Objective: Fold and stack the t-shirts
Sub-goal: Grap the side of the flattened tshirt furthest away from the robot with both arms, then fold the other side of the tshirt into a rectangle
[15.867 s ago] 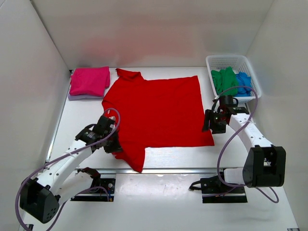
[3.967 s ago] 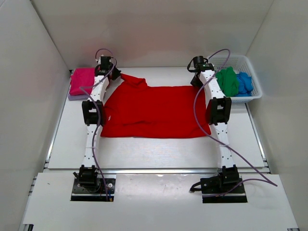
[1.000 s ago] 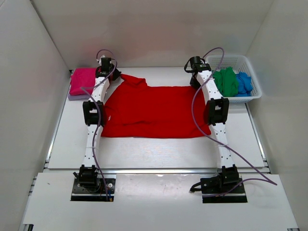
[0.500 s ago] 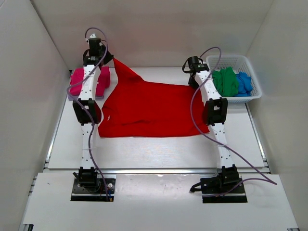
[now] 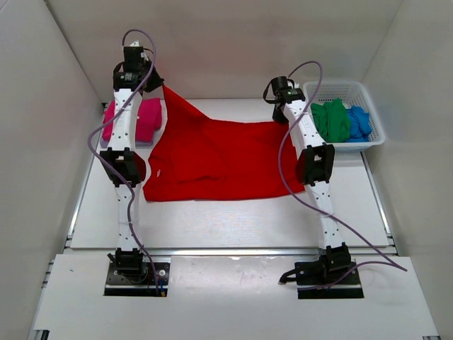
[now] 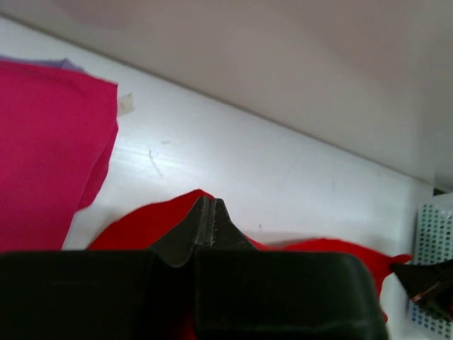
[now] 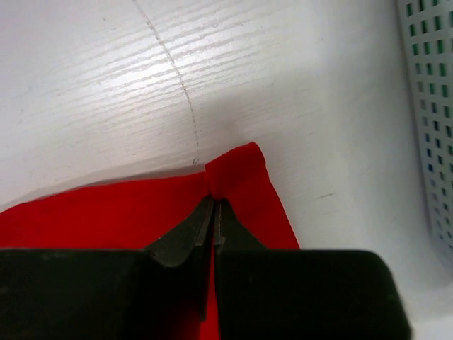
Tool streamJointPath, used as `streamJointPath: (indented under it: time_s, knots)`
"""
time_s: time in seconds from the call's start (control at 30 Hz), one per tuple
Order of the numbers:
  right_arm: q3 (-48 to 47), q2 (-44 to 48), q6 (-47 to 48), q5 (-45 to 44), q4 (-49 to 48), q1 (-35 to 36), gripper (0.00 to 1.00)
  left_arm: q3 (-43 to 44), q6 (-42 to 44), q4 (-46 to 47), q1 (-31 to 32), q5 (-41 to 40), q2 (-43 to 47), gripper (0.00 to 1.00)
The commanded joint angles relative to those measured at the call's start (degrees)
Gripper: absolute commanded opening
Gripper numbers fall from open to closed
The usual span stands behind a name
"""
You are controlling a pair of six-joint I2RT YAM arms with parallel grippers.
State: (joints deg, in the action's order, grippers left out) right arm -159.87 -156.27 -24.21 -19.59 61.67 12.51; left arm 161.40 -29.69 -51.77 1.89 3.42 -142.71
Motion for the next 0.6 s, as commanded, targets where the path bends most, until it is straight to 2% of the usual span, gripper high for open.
streamJointPath:
  time_s: [0.0,0.3,0.57]
  knots:
    - [-1.5,5.7,2.1,-1.9,-0.3,1.1,0.0,1.4,3.0,-7.4,0.7,-1.3,5.2,0.0]
    - [-1.7,9.2,3.6,-0.2,3.6,1.3,0.0,1.5,5.4,-16.3,0.4,0.8,10.4,0.0]
    - [-1.5,12.9,3.8,2.2,8.5,1.1,0.0,1.4,7.6,-24.9,0.0,-1.5,14.0,0.0]
